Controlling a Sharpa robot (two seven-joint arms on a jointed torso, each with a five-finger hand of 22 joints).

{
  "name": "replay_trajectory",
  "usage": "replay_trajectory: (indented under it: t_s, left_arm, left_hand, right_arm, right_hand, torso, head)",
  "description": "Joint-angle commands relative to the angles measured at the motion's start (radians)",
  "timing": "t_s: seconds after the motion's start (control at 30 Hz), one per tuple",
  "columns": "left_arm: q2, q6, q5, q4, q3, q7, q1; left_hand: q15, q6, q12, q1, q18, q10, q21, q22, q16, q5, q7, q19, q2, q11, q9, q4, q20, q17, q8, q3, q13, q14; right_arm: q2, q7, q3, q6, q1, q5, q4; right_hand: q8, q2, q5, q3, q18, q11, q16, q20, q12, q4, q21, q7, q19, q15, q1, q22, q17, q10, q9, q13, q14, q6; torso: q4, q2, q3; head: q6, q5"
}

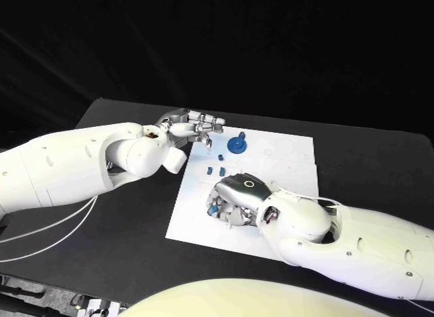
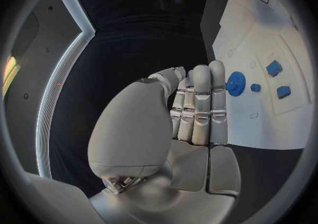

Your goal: Assemble the parts on the task board

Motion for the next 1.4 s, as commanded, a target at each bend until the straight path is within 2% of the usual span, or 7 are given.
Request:
replay_trajectory:
  t_s: [0.03, 0.47, 0.63, 0.97, 1.07, 1.27, 1.4]
  left_arm:
    - [0.002, 0.019, 0.004, 0.002, 0.001, 0.001, 0.001]
    - [0.003, 0.023, 0.004, 0.001, 0.001, -0.001, 0.001]
    - [0.002, 0.023, 0.004, 0.001, 0.000, -0.002, 0.001]
    - [0.001, 0.025, 0.004, 0.000, 0.000, -0.003, 0.001]
    - [0.001, 0.026, 0.004, 0.000, 0.000, -0.003, 0.001]
    - [0.000, 0.026, 0.004, -0.001, -0.001, -0.003, 0.001]
    - [0.000, 0.025, 0.004, -0.002, -0.002, -0.004, 0.001]
  left_hand:
    - [-0.002, -0.001, 0.004, 0.000, 0.015, -0.008, -0.005, -0.001, -0.004, 0.000, 0.002, -0.004, 0.008, 0.001, -0.001, -0.003, 0.003, -0.001, -0.004, -0.004, 0.001, -0.008]
    - [-0.002, -0.002, 0.006, 0.000, 0.015, -0.010, -0.007, -0.002, -0.003, 0.000, 0.002, -0.004, 0.009, 0.001, -0.002, -0.004, 0.003, -0.002, -0.003, -0.005, 0.002, -0.009]
    - [-0.002, -0.002, 0.006, 0.000, 0.015, -0.010, -0.007, -0.002, -0.003, 0.000, 0.002, -0.004, 0.009, 0.001, -0.002, -0.004, 0.003, -0.002, -0.003, -0.005, 0.002, -0.009]
    - [-0.002, -0.002, 0.006, 0.000, 0.015, -0.010, -0.007, -0.002, -0.003, 0.000, 0.002, -0.004, 0.009, 0.001, -0.002, -0.004, 0.003, -0.002, -0.003, -0.005, 0.002, -0.009]
    - [-0.002, -0.002, 0.006, 0.000, 0.015, -0.010, -0.007, -0.002, -0.003, 0.000, 0.002, -0.004, 0.009, 0.001, -0.002, -0.004, 0.003, -0.002, -0.003, -0.005, 0.002, -0.009]
    - [-0.002, -0.002, 0.007, 0.000, 0.015, -0.012, -0.007, -0.002, -0.003, 0.000, 0.002, -0.004, 0.009, 0.001, -0.002, -0.004, 0.003, -0.002, -0.003, -0.005, 0.002, -0.010]
    - [-0.002, -0.002, 0.007, 0.000, 0.015, -0.012, -0.007, -0.002, -0.003, 0.000, 0.002, -0.004, 0.009, 0.001, -0.002, -0.004, 0.003, -0.002, -0.003, -0.005, 0.002, -0.010]
  right_arm:
    - [0.008, -0.016, -0.002, 0.045, -0.002, -0.018, -0.004]
    - [0.012, -0.024, -0.004, 0.038, -0.004, -0.018, -0.010]
    - [0.009, -0.027, -0.004, 0.022, -0.004, -0.019, -0.008]
    - [-0.028, -0.033, -0.003, -0.095, -0.004, -0.023, 0.030]
    - [-0.059, -0.030, 0.000, -0.126, -0.001, -0.015, 0.057]
    - [-0.170, 0.003, 0.010, -0.177, 0.034, 0.119, 0.123]
    - [-0.282, 0.018, 0.013, -0.176, 0.077, 0.317, 0.170]
  right_hand:
    - [-0.017, -0.005, 0.003, 0.004, -0.003, 0.004, -0.001, 0.005, -0.011, 0.006, -0.009, 0.010, -0.004, 0.006, -0.023, 0.162, 0.003, -0.011, -0.006, -0.002, 0.051, -0.019]
    - [-0.036, -0.025, 0.007, 0.009, -0.001, 0.007, -0.002, 0.012, -0.017, 0.008, -0.014, 0.014, -0.005, 0.010, -0.049, 0.163, 0.000, -0.011, -0.022, 0.006, 0.050, -0.090]
    - [-0.037, -0.034, 0.006, 0.015, -0.001, 0.001, -0.002, 0.009, -0.023, 0.007, -0.017, 0.013, -0.006, 0.006, -0.059, 0.164, -0.002, -0.016, -0.039, 0.010, 0.049, -0.156]
    - [-0.037, -0.059, -0.011, 0.002, 0.000, -0.006, -0.006, 0.004, -0.023, 0.002, -0.022, -0.010, -0.005, 0.000, -0.076, 0.166, -0.011, -0.018, -0.079, 0.025, 0.048, -0.308]
    - [-0.029, -0.058, -0.008, 0.000, -0.001, -0.009, -0.006, 0.003, -0.018, 0.001, -0.018, -0.004, -0.003, -0.002, -0.075, 0.168, -0.010, -0.011, -0.077, 0.029, 0.048, -0.295]
    - [0.038, -0.055, -0.004, -0.006, 0.002, 0.003, -0.017, 0.005, 0.020, 0.000, -0.038, 0.024, -0.010, 0.006, -0.079, 0.163, -0.028, 0.043, -0.051, 0.053, 0.044, -0.158]
    - [0.072, -0.068, 0.017, -0.047, 0.001, -0.016, -0.011, 0.001, 0.098, 0.018, -0.033, 0.003, -0.007, -0.007, -0.128, 0.167, -0.020, 0.112, -0.035, 0.108, 0.047, -0.095]
  torso:
    - [0.0003, 0.000, -0.0005]
    - [0.0001, 0.000, -0.0007]
    - [0.0005, 0.000, -0.0003]
    - [-0.0002, -0.001, -0.0001]
    - [-0.0008, -0.002, -0.0005]
    - [-0.0009, -0.002, -0.0009]
    - [-0.0040, -0.005, -0.0014]
  head:
    - [-0.001, -0.001]
    - [-0.003, -0.002]
    - [-0.003, -0.002]
    - [0.002, -0.007]
    - [0.007, -0.014]
    - [0.022, -0.043]
    - [0.031, -0.069]
